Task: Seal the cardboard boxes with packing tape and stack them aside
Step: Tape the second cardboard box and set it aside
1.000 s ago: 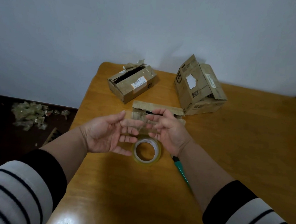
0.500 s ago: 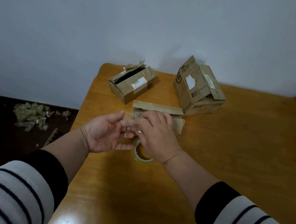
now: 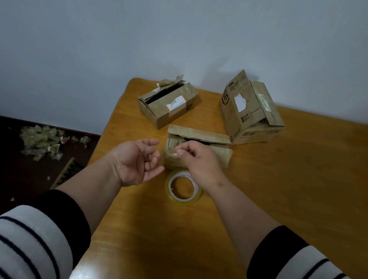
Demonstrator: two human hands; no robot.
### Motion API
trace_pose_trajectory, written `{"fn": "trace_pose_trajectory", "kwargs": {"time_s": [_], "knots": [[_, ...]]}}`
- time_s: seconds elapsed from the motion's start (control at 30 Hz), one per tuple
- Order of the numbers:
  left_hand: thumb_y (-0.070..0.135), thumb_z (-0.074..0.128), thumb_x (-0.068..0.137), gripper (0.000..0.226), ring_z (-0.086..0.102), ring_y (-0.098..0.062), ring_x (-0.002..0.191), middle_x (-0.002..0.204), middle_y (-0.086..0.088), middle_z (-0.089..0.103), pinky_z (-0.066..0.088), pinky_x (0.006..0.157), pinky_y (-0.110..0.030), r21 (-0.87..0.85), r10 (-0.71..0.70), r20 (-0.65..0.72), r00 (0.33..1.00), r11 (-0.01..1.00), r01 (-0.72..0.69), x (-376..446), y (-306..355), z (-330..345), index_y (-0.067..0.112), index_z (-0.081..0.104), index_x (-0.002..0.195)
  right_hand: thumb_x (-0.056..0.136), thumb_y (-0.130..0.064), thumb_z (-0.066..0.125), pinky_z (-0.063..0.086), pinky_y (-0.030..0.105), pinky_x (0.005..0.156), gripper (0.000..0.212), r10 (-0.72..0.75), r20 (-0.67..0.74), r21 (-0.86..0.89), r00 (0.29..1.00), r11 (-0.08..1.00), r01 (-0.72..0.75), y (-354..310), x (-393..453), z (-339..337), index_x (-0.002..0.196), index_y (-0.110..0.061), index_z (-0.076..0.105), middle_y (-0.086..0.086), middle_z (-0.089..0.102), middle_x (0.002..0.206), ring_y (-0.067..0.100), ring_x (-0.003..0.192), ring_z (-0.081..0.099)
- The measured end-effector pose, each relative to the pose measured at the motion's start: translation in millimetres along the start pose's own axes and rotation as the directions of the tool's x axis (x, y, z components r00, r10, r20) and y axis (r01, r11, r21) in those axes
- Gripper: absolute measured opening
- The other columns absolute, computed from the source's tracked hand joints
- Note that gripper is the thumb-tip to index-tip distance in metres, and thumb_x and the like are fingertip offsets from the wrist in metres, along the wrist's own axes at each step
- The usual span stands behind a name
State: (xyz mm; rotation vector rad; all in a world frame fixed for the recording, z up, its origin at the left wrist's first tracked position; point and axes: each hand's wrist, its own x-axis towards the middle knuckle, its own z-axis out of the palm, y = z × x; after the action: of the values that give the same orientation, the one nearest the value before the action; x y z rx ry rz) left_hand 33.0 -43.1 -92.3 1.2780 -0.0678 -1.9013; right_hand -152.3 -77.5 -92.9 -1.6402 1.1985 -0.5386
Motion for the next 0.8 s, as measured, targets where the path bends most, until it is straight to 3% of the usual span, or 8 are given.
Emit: {"fn": "trace_pose_trajectory", "kwargs": {"time_s": [0.07, 0.13, 0.2, 0.3, 0.43, 0.53, 0.67, 0.8], "knots": [[0.004, 0.050, 0.089, 0.019, 0.065, -0.015, 0.052, 0.062, -0.005, 0.064, 0.060, 0.055, -0.035, -0.070, 0.003, -0.003, 1.000, 0.998, -0.003, -1.0, 1.3, 2.8, 0.015, 0.063, 0.096, 0.096, -0.025, 0.061, 0.047, 0.022, 0.071, 0.014, 0.085, -0.011, 0.106, 0.996, 0.991, -0.083, 0.5, 2.5, -1.2, 0.084, -0.032, 0.066, -0.012, 0.067, 0.085, -0.003, 0.077, 0.060], [0.009, 0.049, 0.087, 0.020, 0.072, -0.019, 0.062, 0.071, -0.007, 0.069, 0.060, 0.054, -0.035, -0.199, -0.004, 0.049, 0.999, 0.980, 0.014, -2.6, 2.4, 2.5, 0.008, 0.068, 0.089, 0.095, -0.022, 0.062, 0.051, 0.025, 0.077, 0.013, 0.125, -0.042, 0.182, 0.991, 0.976, -0.116, 0.0, 6.0, -4.0, 0.086, -0.030, 0.068, -0.007, 0.071, 0.089, 0.007, 0.083, 0.064], [0.009, 0.049, 0.082, 0.023, 0.074, -0.020, 0.070, 0.079, -0.009, 0.073, 0.061, 0.055, -0.035, -0.234, 0.007, 0.089, 0.996, 0.972, 0.014, -3.3, 2.3, 1.8, 0.003, 0.071, 0.089, 0.095, -0.021, 0.063, 0.052, 0.018, 0.072, 0.015, 0.117, -0.066, 0.178, 0.991, 0.979, -0.104, -1.7, 9.7, -7.2, 0.084, -0.031, 0.069, -0.009, 0.071, 0.085, 0.000, 0.077, 0.064], [0.005, 0.060, 0.079, 0.016, 0.071, -0.013, 0.062, 0.075, -0.005, 0.072, 0.059, 0.052, -0.028, -0.123, 0.020, 0.011, 1.000, 0.992, -0.019, -1.1, 1.7, 6.5, 0.006, 0.070, 0.091, 0.095, -0.021, 0.062, 0.046, 0.007, 0.058, 0.015, 0.087, -0.064, 0.123, 0.994, 0.989, -0.078, -5.5, 15.0, -8.9, 0.086, -0.031, 0.068, -0.011, 0.067, 0.078, -0.006, 0.065, 0.060], [0.012, 0.069, 0.085, 0.007, 0.047, -0.003, 0.042, 0.061, 0.003, 0.059, 0.047, 0.042, -0.017, 0.008, 0.024, -0.209, 0.978, 1.000, -0.023, 10.4, 0.4, 15.1, 0.014, 0.065, 0.080, 0.097, -0.020, 0.059, 0.044, 0.007, 0.054, 0.013, 0.090, -0.079, 0.061, 0.993, 0.994, -0.086, -7.2, 21.2, -5.7, 0.092, -0.027, 0.068, -0.012, 0.065, 0.079, -0.001, 0.067, 0.057], [0.016, 0.067, 0.089, 0.014, 0.037, -0.007, 0.049, 0.067, 0.003, 0.048, 0.040, 0.041, -0.017, 0.047, 0.071, -0.304, 0.950, 0.997, -0.060, 18.3, -2.4, 19.6, 0.018, 0.061, 0.077, 0.097, -0.020, 0.059, 0.041, 0.005, 0.051, 0.012, 0.111, -0.100, 0.071, 0.989, 0.992, -0.104, -5.3, 24.3, -3.1, 0.095, -0.025, 0.070, -0.011, 0.064, 0.077, 0.001, 0.067, 0.057], [0.015, 0.064, 0.093, 0.008, 0.050, -0.014, 0.068, 0.079, -0.001, 0.055, 0.045, 0.055, -0.027, 0.143, 0.200, -0.335, 0.921, 0.977, -0.160, 24.2, -6.0, 24.8, 0.016, 0.059, 0.086, 0.097, -0.022, 0.058, 0.039, 0.006, 0.048, 0.014, 0.137, -0.137, 0.008, 0.981, 0.990, -0.138, 1.9, 31.4, -0.6, 0.100, -0.027, 0.071, -0.015, 0.064, 0.077, -0.006, 0.062, 0.058], [0.014, 0.057, 0.098, 0.010, 0.056, -0.015, 0.068, 0.076, -0.003, 0.061, 0.049, 0.062, -0.031, 0.286, 0.317, -0.312, 0.895, 0.930, -0.230, 28.0, -4.8, 26.2, 0.015, 0.057, 0.088, 0.098, -0.025, 0.057, 0.050, 0.019, 0.069, 0.025, 0.104, -0.153, -0.124, 0.983, 0.985, -0.124, 5.5, 35.1, -0.3, 0.120, -0.023, 0.069, -0.013, 0.068, 0.094, -0.001, 0.077, 0.060]]}}
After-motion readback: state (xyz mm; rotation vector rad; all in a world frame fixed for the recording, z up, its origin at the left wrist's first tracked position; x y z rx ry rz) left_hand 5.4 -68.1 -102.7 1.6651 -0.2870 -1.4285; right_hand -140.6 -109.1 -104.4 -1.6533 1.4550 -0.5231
